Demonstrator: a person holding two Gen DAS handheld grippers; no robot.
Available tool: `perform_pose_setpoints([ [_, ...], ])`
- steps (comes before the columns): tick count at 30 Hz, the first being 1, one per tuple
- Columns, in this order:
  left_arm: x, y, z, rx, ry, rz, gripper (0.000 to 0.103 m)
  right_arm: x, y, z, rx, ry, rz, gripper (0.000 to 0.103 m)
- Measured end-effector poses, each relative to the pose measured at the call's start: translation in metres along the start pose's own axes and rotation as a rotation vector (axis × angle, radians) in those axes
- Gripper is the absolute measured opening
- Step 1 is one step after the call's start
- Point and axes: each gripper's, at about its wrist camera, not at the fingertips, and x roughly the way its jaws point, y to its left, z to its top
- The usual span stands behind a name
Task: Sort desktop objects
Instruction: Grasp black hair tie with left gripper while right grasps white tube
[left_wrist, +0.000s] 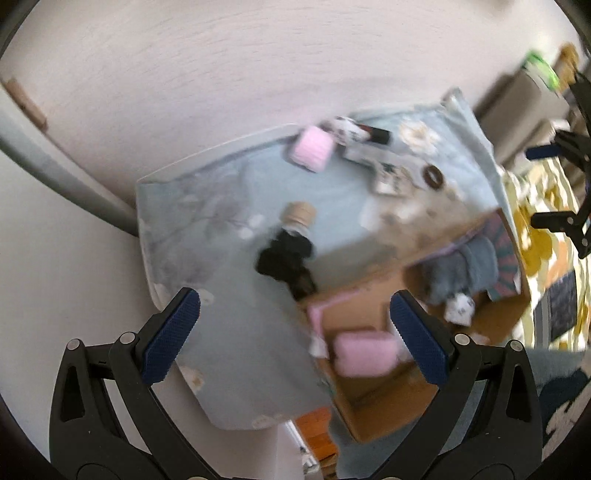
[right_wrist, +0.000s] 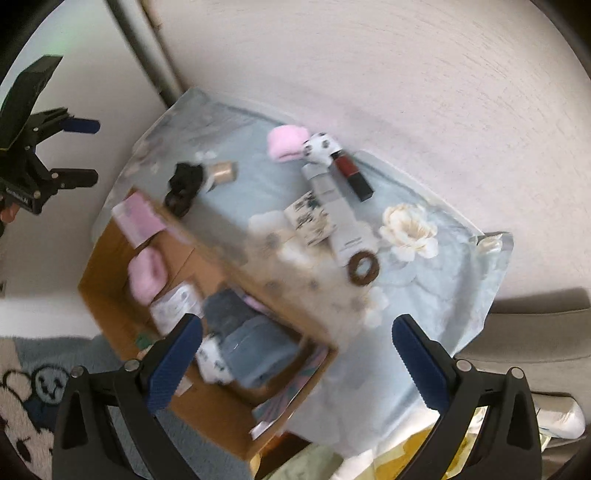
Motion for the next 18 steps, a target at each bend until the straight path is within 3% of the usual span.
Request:
perform_pose_setpoints([
  [6, 0.055, 0.023, 0.017, 0.004, 0.076, -0.015, 0.094, 0.044, -0.030, 0.021, 0.023, 0.021, -0.040, 0.102],
  [11, 0.103, 0.021, 0.024, 0.033, 0.159, -0.042, 0.094, 0.077, -0.050, 0.034, 0.072, 0.039, -0.009, 0.102],
  [18, 0.152, 0.022, 0.030, 0.009, 0.262, -0.074, 0.094, 0.115, -0.045, 0.070, 0.091, 0.014, 0.020, 0.102],
])
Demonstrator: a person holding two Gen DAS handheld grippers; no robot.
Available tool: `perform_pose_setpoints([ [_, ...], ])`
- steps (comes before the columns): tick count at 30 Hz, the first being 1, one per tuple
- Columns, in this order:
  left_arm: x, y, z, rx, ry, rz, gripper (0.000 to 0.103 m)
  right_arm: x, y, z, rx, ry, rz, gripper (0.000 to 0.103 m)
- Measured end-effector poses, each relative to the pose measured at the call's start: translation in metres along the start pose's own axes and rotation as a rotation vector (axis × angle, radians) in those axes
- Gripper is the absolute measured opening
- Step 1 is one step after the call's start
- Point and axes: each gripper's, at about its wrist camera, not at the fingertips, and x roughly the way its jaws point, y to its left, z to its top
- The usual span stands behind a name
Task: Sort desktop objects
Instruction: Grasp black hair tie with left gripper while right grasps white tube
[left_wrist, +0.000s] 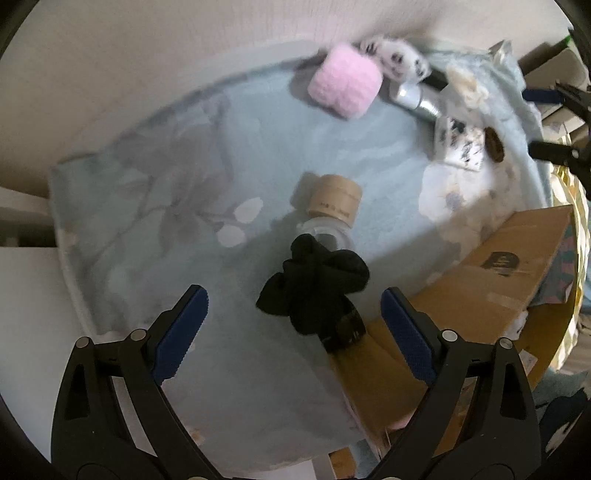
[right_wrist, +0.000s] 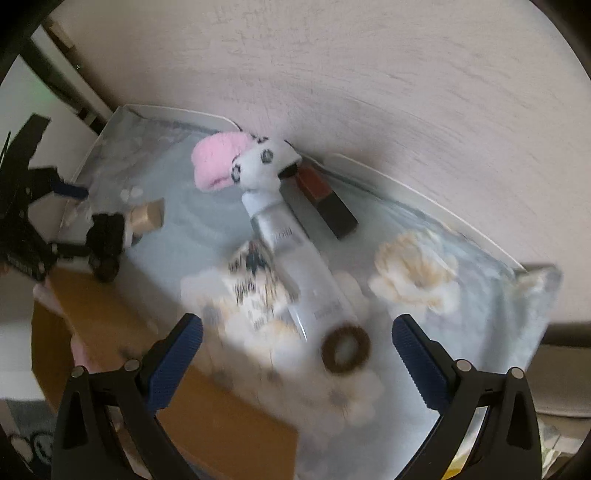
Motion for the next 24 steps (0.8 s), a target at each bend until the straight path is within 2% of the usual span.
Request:
perform_pose_setpoints([
  [2, 0.011, 0.002, 0.002, -0.017, 0.027, -0.001, 0.094, 0.012, 0.006, 0.013, -0.012, -0.001, -0.006, 0.102],
  [5, 0.021, 0.007, 0.002, -0.052, 0.047, -0.041, 0.094, 0.030, 0.014, 0.029, -0.040, 0.010, -0.047, 0.097],
  [8, 0.028, 0.010, -0.003, -0.073, 0.060, -0.047, 0.093, 0.050, 0.020, 0.041, -0.069, 0.044, -0.051, 0.089],
  [11, 0.031, 0.012, -0.007, -0.088, 0.064, -0.054, 0.086, 0.066, 0.022, 0.048, -0.068, 0.077, -0.027, 0.077],
  [14, 0.032, 0.013, -0.009, -0.108, 0.056, -0.094, 0.074, 0.077, 0.022, 0.051, -0.058, 0.106, -0.010, 0.069],
  [16, 0.032, 0.011, -0.009, -0.106, 0.052, -0.083, 0.063, 0.082, 0.022, 0.051, -0.067, 0.110, -0.023, 0.060],
  [18, 0.034, 0.008, -0.010, -0.094, 0.055, -0.067, 0.056, 0.081, 0.023, 0.051, -0.082, 0.102, -0.031, 0.059],
  [20, 0.035, 0.006, -0.011, -0.095, 0.053, -0.059, 0.049, 0.079, 0.025, 0.051, -0.094, 0.096, -0.035, 0.051],
  [21, 0.034, 0.005, -0.012, -0.094, 0.045, -0.055, 0.041, 0.078, 0.026, 0.051, -0.103, 0.092, -0.036, 0.046],
  [22, 0.034, 0.005, -0.012, -0.099, 0.040, -0.052, 0.032, 0.077, 0.026, 0.051, -0.108, 0.095, -0.037, 0.045],
  [24, 0.032, 0.006, -0.014, -0.113, 0.031, -0.049, 0.024, 0.075, 0.027, 0.050, -0.117, 0.086, -0.039, 0.043],
])
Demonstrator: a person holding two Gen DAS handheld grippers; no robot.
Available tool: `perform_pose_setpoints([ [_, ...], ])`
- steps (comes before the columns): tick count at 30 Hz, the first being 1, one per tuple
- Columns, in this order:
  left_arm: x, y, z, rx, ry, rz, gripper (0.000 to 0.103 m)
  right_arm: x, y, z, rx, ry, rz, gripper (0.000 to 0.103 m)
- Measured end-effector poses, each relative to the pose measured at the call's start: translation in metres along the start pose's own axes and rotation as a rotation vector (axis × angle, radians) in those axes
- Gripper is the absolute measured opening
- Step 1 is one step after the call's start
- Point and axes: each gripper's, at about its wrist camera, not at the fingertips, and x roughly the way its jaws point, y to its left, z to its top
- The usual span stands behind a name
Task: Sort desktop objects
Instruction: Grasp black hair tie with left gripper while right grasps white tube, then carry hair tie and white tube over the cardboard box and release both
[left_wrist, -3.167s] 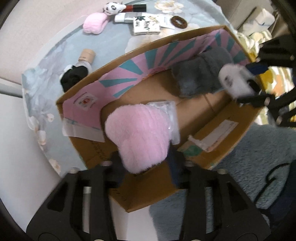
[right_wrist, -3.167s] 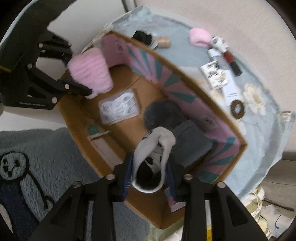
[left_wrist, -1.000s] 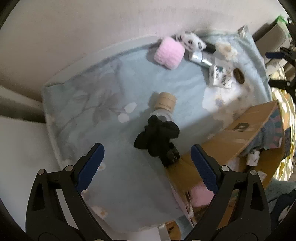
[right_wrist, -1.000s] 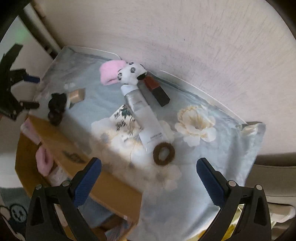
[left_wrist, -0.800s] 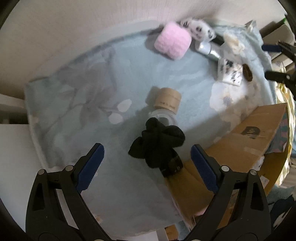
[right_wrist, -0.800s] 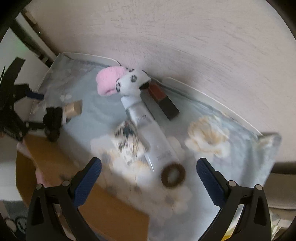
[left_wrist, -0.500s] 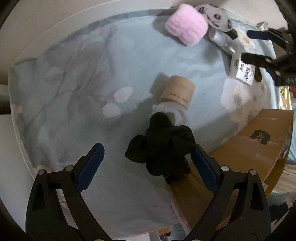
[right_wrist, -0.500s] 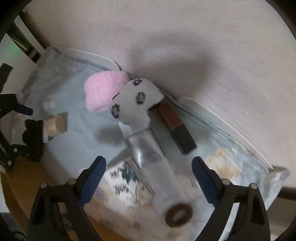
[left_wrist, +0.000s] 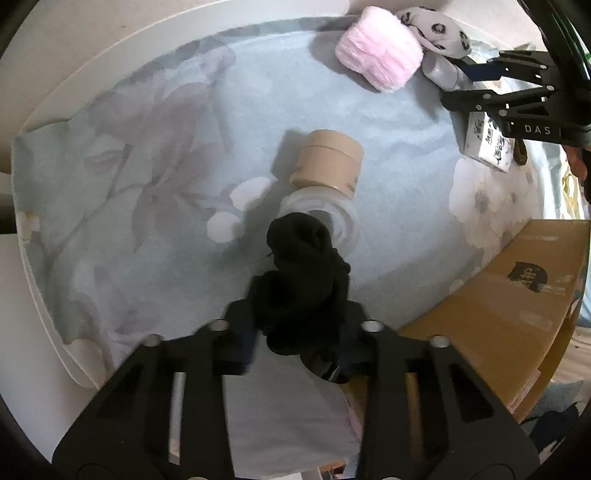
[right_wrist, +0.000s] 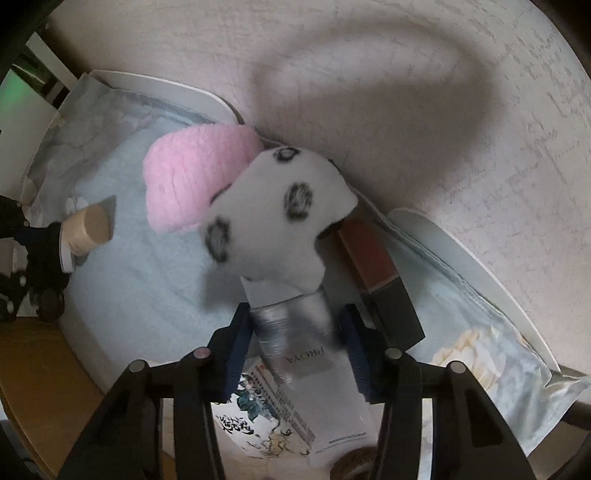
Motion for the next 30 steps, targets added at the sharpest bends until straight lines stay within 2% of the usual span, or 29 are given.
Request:
perform_pose_setpoints([
  [9, -0.020, -0.001, -0.011, -0.063, -0.060, -0.011, 0.020, -0.019, 0.002, -0.009, -0.001, -0.013, 0.025, 0.039],
  [21, -0.055, -0.030, -0.027, -0.084, -0.124, 0.007, 0.019, -0.072, -0.005, -0.026, 0.031, -0.075, 0.030, 0.038],
  [25, -0.072, -0.030, -0.015, -0.078, -0.147, 0.019, 0.019, -0.095, -0.009, -0.036, 0.036, -0.106, 0.026, 0.038],
  [28, -0.090, -0.012, 0.005, -0.082, -0.165, 0.029, 0.019, -0.106, -0.026, -0.021, 0.029, -0.126, 0.018, 0.038],
  [30, -0.099, -0.017, 0.006, -0.081, -0.180, 0.036, 0.019, -0.114, -0.026, -0.021, 0.026, -0.146, 0.014, 0.038],
])
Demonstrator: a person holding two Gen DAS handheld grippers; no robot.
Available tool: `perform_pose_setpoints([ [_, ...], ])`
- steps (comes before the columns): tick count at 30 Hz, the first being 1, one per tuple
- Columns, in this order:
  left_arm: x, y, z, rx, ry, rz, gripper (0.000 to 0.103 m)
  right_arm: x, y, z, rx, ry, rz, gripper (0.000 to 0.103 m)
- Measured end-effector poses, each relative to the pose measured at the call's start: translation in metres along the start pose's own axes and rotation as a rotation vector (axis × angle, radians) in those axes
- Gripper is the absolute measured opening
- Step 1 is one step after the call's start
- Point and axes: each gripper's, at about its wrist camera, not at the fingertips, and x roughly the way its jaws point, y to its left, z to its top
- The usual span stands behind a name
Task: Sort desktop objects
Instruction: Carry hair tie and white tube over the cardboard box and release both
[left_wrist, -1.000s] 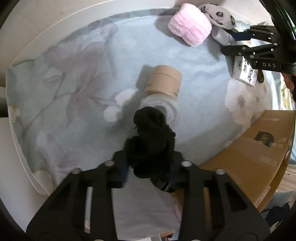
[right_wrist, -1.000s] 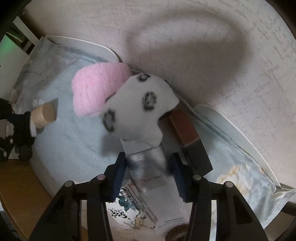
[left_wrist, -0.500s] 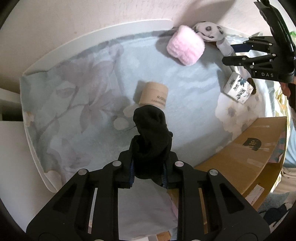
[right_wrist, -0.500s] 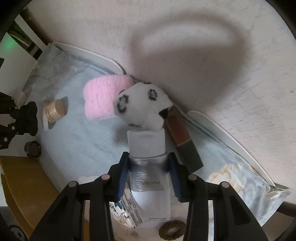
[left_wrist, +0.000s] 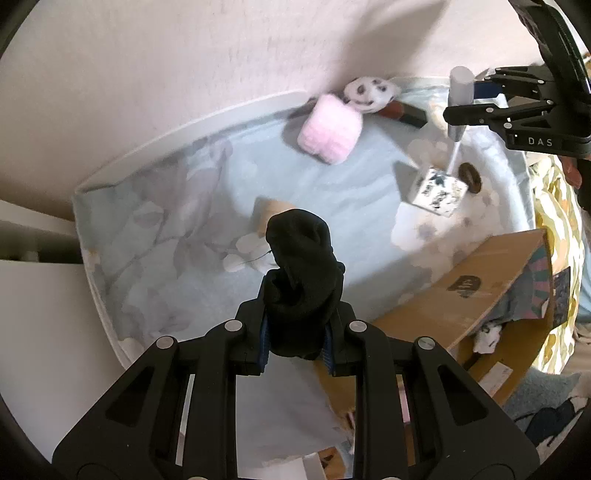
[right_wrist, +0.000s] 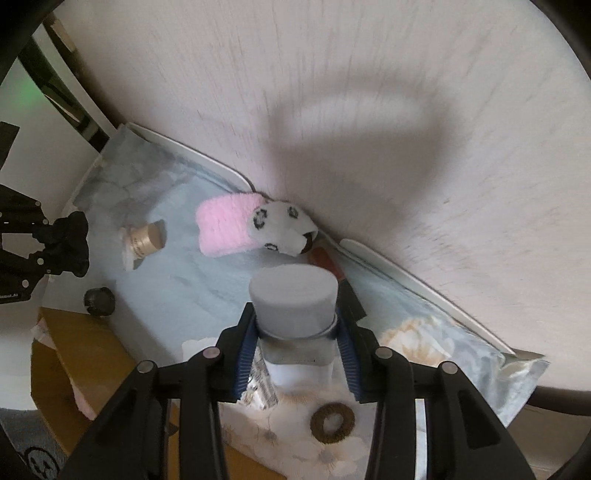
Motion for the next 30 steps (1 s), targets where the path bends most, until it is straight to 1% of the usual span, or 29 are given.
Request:
perform_pose_setpoints([
  [3, -0.010, -0.009, 0.002, -0.004, -0.021, 0.012, 0.019, -0.017, 0.008, 0.003, -0.005, -0.034, -0.008, 0.038],
  [8, -0.029, -0.028, -0.005, 0.000, -0.051, 0.035, 0.019, -0.052, 0.014, 0.001, -0.028, -0.092, -0.006, 0.038],
  [11, -0.050, -0.038, -0.011, 0.023, -0.066, 0.056, 0.019, -0.081, 0.022, -0.005, -0.055, -0.126, 0.005, 0.038],
  [14, -0.068, -0.052, -0.017, 0.049, -0.079, 0.066, 0.019, -0.104, 0.033, -0.014, -0.083, -0.142, 0.025, 0.038],
  [19, -0.086, -0.083, -0.032, 0.084, -0.100, 0.072, 0.019, -0.138, 0.056, -0.043, -0.143, -0.130, 0.072, 0.038],
  [21, -0.091, -0.096, -0.040, 0.103, -0.109, 0.070, 0.019, -0.147, 0.065, -0.056, -0.168, -0.115, 0.088, 0.038],
  [25, -0.103, -0.117, -0.059, 0.110, -0.136, 0.068, 0.019, -0.158, 0.083, -0.082, -0.204, -0.092, 0.117, 0.038],
  [30, -0.104, -0.134, -0.080, 0.127, -0.116, 0.067, 0.019, -0.166, 0.099, -0.111, -0.238, -0.054, 0.139, 0.038],
])
